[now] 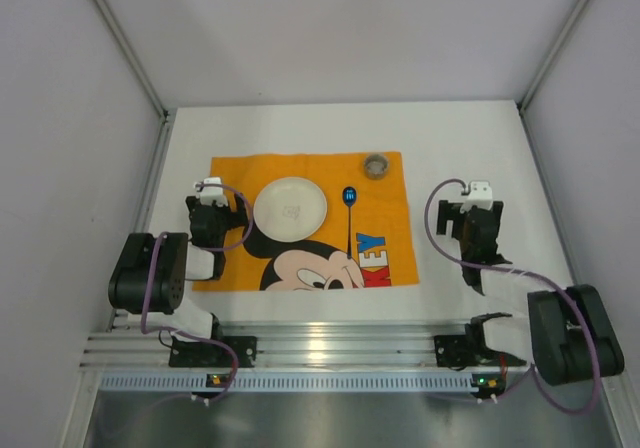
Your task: Set the dinner table for one person
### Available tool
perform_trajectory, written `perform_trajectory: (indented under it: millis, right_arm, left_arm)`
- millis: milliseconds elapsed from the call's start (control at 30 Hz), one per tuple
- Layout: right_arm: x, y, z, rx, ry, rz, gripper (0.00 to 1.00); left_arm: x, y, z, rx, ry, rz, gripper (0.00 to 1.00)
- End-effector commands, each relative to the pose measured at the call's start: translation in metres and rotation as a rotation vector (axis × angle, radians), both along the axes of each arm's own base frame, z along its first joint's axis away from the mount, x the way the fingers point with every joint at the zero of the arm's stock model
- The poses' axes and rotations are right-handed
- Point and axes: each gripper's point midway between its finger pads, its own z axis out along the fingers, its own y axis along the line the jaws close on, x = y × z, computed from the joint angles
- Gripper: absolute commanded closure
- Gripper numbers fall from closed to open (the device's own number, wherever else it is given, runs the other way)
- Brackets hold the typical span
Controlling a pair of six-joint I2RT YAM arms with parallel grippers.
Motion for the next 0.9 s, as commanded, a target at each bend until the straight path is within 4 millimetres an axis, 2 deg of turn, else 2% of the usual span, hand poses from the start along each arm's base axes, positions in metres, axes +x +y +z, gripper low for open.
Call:
perform_trajectory:
  millis: [0,33,67,133,167,233,367,400,500,867]
  right_arm:
    - [0.044,0.002,0.066,0.092,-0.335,0.058,0.00]
    - [0.049,0.009,0.058,0.063,-0.314,0.116,0.00]
    - [0.052,0.010,0.070,0.041,-0.379,0.150,0.00]
    - [0.051,0.009,0.052,0.054,-0.369,0.183,0.00]
    - [0.043,0.013,0.040,0.057,-0.359,0.219,0.00]
    - [0.046,0.014,0.050,0.042,-0.392,0.228,0.00]
    - [0.054,0.005,0.049,0.063,-0.381,0.162,0.00]
    - [0.056,0.005,0.042,0.061,-0.341,0.161,0.00]
    - [0.064,-0.006,0.046,0.080,-0.342,0.090,0.00]
    - [0.064,-0.006,0.044,0.080,-0.335,0.090,0.00]
  left_arm:
    - [0.014,-0.004,0.026,-0.011,-0.099,-0.019,0.02]
    - [0.014,-0.004,0.027,-0.011,-0.101,-0.018,0.02]
    - [0.014,-0.004,0.026,-0.011,-0.099,-0.019,0.02]
    - [0.014,-0.004,0.027,-0.011,-0.102,-0.018,0.02]
    - [0.014,-0.004,0.027,-0.011,-0.101,-0.019,0.02]
    - [0.013,-0.005,0.026,-0.012,-0.098,-0.021,0.02]
    - [0.014,-0.004,0.026,-0.011,-0.099,-0.019,0.02]
    - [0.014,-0.004,0.027,-0.011,-0.101,-0.019,0.02]
    - [0.013,-0.004,0.025,-0.011,-0.096,-0.019,0.02]
    - [0.014,-0.004,0.027,-0.011,-0.101,-0.018,0.01]
